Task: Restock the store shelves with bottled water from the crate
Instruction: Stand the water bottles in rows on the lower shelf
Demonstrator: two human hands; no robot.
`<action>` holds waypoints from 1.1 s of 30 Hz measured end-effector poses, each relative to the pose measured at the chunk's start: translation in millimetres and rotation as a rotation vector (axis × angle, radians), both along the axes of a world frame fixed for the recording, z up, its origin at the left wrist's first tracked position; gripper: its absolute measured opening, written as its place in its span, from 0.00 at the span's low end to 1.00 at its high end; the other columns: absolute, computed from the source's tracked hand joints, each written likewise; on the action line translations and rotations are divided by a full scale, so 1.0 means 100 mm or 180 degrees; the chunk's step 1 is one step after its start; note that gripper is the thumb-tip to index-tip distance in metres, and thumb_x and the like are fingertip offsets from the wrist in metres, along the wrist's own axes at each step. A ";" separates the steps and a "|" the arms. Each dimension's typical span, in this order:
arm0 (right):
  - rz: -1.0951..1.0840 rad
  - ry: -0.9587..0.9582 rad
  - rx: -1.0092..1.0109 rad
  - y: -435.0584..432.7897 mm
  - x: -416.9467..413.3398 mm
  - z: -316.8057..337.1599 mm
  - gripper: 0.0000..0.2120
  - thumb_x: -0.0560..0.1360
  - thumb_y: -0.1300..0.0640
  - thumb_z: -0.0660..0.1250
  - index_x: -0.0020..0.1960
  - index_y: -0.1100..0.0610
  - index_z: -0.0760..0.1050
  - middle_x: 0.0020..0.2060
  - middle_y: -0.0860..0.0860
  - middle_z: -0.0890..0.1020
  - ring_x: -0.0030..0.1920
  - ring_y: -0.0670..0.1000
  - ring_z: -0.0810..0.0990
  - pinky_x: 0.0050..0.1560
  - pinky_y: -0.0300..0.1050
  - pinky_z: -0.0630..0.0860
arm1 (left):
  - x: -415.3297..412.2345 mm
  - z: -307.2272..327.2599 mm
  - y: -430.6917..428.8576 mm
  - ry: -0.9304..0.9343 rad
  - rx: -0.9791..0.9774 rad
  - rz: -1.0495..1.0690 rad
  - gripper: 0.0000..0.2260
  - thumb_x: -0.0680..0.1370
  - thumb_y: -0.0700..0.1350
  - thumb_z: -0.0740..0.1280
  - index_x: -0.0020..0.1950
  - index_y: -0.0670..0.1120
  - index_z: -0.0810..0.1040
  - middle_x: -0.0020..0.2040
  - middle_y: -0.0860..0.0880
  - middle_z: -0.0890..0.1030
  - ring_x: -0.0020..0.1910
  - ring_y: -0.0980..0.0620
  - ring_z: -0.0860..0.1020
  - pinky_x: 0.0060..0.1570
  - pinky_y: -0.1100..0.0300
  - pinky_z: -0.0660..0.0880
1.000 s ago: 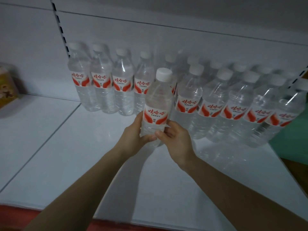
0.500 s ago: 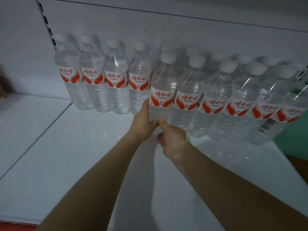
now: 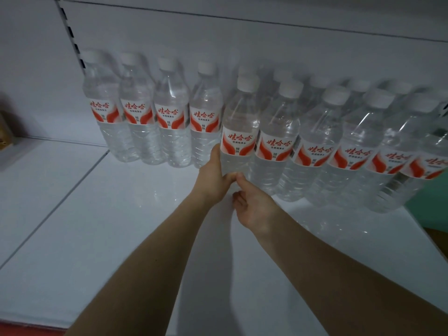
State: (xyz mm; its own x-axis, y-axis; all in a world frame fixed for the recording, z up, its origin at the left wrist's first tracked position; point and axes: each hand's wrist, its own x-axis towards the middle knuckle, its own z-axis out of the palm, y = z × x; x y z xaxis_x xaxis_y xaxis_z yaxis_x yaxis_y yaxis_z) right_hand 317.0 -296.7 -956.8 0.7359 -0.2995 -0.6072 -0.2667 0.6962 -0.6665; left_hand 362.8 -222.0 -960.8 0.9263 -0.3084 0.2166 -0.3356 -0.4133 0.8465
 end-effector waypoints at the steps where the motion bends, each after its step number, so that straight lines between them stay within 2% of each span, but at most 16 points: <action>1: 0.0034 -0.0018 -0.0043 -0.01 -0.01 0.00 0.27 0.72 0.57 0.71 0.67 0.64 0.68 0.66 0.57 0.72 0.66 0.52 0.72 0.64 0.40 0.68 | -0.01 0.01 0.00 0.0048 -0.0012 -0.0015 0.31 0.75 0.43 0.69 0.73 0.46 0.57 0.70 0.47 0.70 0.68 0.47 0.69 0.56 0.66 0.63; 4: 0.0240 -0.0076 -0.0237 -0.05 -0.12 0.03 0.23 0.73 0.57 0.71 0.65 0.61 0.71 0.66 0.56 0.73 0.67 0.51 0.71 0.64 0.41 0.68 | -0.08 0.05 0.01 0.0329 0.0067 0.0064 0.29 0.75 0.45 0.68 0.72 0.45 0.59 0.69 0.46 0.70 0.68 0.46 0.69 0.57 0.62 0.64; 7: 0.0425 -0.0123 -0.0479 -0.14 -0.31 0.08 0.16 0.74 0.59 0.68 0.61 0.61 0.74 0.63 0.56 0.75 0.66 0.52 0.72 0.59 0.42 0.69 | -0.26 0.00 -0.01 0.0527 0.0141 0.0346 0.24 0.76 0.47 0.67 0.69 0.43 0.63 0.66 0.45 0.73 0.64 0.45 0.72 0.53 0.62 0.66; 9: 0.0479 -0.0192 -0.0635 -0.25 -0.49 0.13 0.18 0.76 0.59 0.66 0.64 0.63 0.71 0.61 0.57 0.76 0.64 0.53 0.73 0.58 0.43 0.69 | -0.47 -0.03 -0.08 0.0512 0.0072 0.0720 0.20 0.78 0.46 0.65 0.67 0.41 0.66 0.63 0.43 0.75 0.61 0.44 0.74 0.51 0.61 0.68; 11: 0.0471 -0.0178 -0.0767 -0.39 -0.67 0.19 0.18 0.77 0.60 0.65 0.64 0.64 0.70 0.55 0.57 0.77 0.59 0.54 0.76 0.58 0.45 0.70 | -0.70 -0.04 -0.17 0.0410 0.0028 0.1147 0.18 0.79 0.47 0.62 0.67 0.41 0.68 0.63 0.42 0.75 0.61 0.44 0.74 0.55 0.57 0.69; 14: 0.0463 -0.0240 -0.0945 -0.63 -1.00 0.33 0.09 0.76 0.58 0.66 0.54 0.61 0.73 0.48 0.56 0.78 0.50 0.53 0.79 0.55 0.46 0.74 | -1.06 0.02 -0.38 0.0236 -0.0228 0.1334 0.18 0.80 0.48 0.58 0.68 0.42 0.69 0.64 0.44 0.74 0.62 0.46 0.73 0.61 0.54 0.70; 16: 0.0446 -0.0379 -0.1114 -0.79 -1.24 0.47 0.08 0.76 0.57 0.66 0.52 0.61 0.72 0.46 0.56 0.79 0.47 0.52 0.80 0.53 0.46 0.75 | -1.32 0.10 -0.57 0.0175 -0.0449 0.1077 0.16 0.80 0.48 0.58 0.65 0.42 0.72 0.60 0.46 0.77 0.59 0.49 0.75 0.58 0.60 0.71; 18: 0.0480 -0.0618 -0.1267 -0.99 -1.53 0.66 0.06 0.77 0.58 0.65 0.50 0.61 0.73 0.44 0.56 0.80 0.46 0.52 0.80 0.50 0.45 0.76 | -1.60 0.24 -0.79 0.0100 -0.0544 0.0643 0.15 0.81 0.46 0.59 0.63 0.41 0.74 0.55 0.50 0.77 0.53 0.54 0.75 0.50 0.74 0.68; 20: 0.0533 -0.0811 -0.1493 -1.25 -1.87 0.85 0.03 0.77 0.58 0.65 0.46 0.58 0.74 0.45 0.55 0.80 0.46 0.51 0.81 0.49 0.44 0.78 | -1.89 0.42 -1.04 -0.0041 -0.0528 0.0247 0.12 0.80 0.44 0.59 0.59 0.40 0.76 0.48 0.53 0.76 0.45 0.58 0.73 0.41 0.81 0.65; 22: 0.0421 -0.0829 -0.1736 -1.57 -2.26 1.02 0.02 0.76 0.58 0.65 0.45 0.57 0.75 0.44 0.54 0.82 0.45 0.50 0.82 0.46 0.42 0.80 | -2.16 0.58 -1.29 -0.0111 -0.0484 -0.0147 0.10 0.80 0.44 0.59 0.55 0.41 0.77 0.46 0.51 0.77 0.42 0.57 0.74 0.39 0.77 0.66; 24: 0.0137 -0.0757 -0.2022 -1.94 -2.72 1.14 0.03 0.76 0.59 0.66 0.44 0.57 0.75 0.40 0.53 0.82 0.39 0.47 0.83 0.41 0.39 0.80 | -2.43 0.70 -1.60 -0.0121 -0.0417 -0.0550 0.08 0.80 0.45 0.60 0.51 0.44 0.77 0.45 0.48 0.79 0.44 0.51 0.77 0.45 0.63 0.71; 26: -0.0127 -0.0592 -0.2374 -2.32 -3.23 1.21 0.04 0.76 0.59 0.65 0.42 0.57 0.75 0.36 0.52 0.82 0.36 0.45 0.82 0.40 0.37 0.80 | -2.75 0.80 -1.95 -0.0115 -0.0354 -0.1001 0.07 0.79 0.46 0.61 0.49 0.45 0.77 0.43 0.48 0.79 0.44 0.48 0.77 0.47 0.56 0.74; 29: -0.0343 -0.0122 -0.2751 -2.87 -4.04 1.18 0.05 0.76 0.57 0.65 0.42 0.56 0.76 0.36 0.51 0.81 0.34 0.43 0.81 0.37 0.35 0.79 | -3.28 0.95 -2.48 -0.0177 -0.0219 -0.1540 0.07 0.79 0.44 0.63 0.50 0.43 0.79 0.44 0.48 0.79 0.44 0.50 0.77 0.46 0.61 0.71; 33: -0.0433 0.0735 -0.2974 -3.45 -5.02 0.94 0.04 0.77 0.56 0.65 0.44 0.56 0.76 0.40 0.53 0.81 0.37 0.46 0.80 0.37 0.35 0.78 | -4.01 1.03 -3.01 -0.0080 -0.0178 -0.2361 0.08 0.78 0.44 0.63 0.54 0.44 0.78 0.47 0.48 0.80 0.48 0.50 0.80 0.50 0.57 0.76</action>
